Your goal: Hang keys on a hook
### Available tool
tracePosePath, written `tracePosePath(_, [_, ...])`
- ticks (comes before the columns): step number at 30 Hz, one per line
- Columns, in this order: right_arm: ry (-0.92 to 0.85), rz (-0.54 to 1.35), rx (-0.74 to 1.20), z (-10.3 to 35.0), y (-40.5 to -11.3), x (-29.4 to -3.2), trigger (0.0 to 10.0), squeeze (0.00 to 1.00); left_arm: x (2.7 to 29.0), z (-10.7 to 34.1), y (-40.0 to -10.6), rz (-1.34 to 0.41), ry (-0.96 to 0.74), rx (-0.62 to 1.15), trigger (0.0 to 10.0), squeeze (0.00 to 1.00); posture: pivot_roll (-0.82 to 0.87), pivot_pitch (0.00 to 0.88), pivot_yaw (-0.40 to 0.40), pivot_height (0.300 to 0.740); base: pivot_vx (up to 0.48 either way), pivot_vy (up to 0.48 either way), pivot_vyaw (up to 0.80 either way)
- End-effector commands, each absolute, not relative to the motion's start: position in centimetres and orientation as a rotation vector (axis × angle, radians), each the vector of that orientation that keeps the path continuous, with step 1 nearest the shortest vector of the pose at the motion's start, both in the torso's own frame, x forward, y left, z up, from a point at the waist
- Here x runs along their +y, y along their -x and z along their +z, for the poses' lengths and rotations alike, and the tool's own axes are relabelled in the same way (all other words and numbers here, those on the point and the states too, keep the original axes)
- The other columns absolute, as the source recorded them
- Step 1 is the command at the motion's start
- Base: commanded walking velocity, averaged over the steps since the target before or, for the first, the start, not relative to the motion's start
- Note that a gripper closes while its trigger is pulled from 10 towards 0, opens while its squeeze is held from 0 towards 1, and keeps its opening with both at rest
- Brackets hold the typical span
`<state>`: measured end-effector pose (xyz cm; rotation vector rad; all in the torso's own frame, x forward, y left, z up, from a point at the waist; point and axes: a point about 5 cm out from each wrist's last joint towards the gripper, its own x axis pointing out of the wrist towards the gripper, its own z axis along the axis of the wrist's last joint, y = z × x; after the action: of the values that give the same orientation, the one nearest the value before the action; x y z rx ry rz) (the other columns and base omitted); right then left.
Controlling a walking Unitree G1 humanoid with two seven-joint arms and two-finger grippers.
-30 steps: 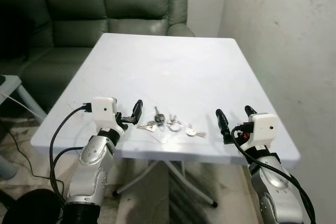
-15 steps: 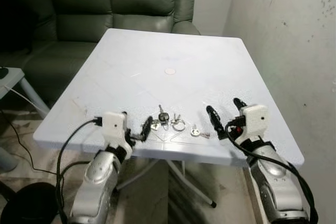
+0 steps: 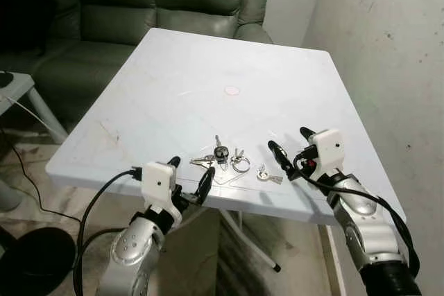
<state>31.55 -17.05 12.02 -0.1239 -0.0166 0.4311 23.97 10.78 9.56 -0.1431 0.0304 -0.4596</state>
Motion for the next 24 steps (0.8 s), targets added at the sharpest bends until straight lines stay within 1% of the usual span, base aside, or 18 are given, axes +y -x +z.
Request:
tracePosePath(1, [0.125, 0.439, -0.012, 12.2, -31.9, -17.3, 10.0, 0.00, 10.4, 9.9, -23.6, -0.482, 0.121, 0.022, 10.0, 0.00, 0.03, 0.000, -0.098, 0.740, 0.000, 0.000, 0.00])
tracePosePath(7, [0.120, 0.480, 0.013, 11.5, -31.6, -16.7, 10.0, 0.00, 10.4, 9.9, -23.1, -0.482, 0.130, 0.030, 10.0, 0.00, 0.04, 0.016, -0.102, 0.740, 0.000, 0.000, 0.00])
tracePosePath(11, [0.106, 0.522, 0.056, 10.0, -30.8, -15.9, 10.0, 0.00, 10.3, 9.9, -22.7, -0.485, 0.134, 0.035, 10.0, 0.00, 0.04, 0.019, -0.103, 0.740, 0.000, 0.000, 0.00])
tracePosePath(15, [0.086, 0.569, 0.102, 8.4, -29.7, -14.6, 10.0, 0.00, 10.1, 9.9, -22.5, -0.490, 0.138, 0.038, 10.0, 0.00, 0.04, 0.016, -0.106, 0.740, 0.000, 0.000, 0.00])
tracePosePath(24, [0.049, 0.583, 0.118, 7.8, -29.1, -13.3, 10.0, 0.00, 10.0, 10.0, -22.4, -0.493, 0.139, 0.040, 10.0, 0.00, 0.04, 0.013, -0.108, 0.740, 0.000, 0.000, 0.00])
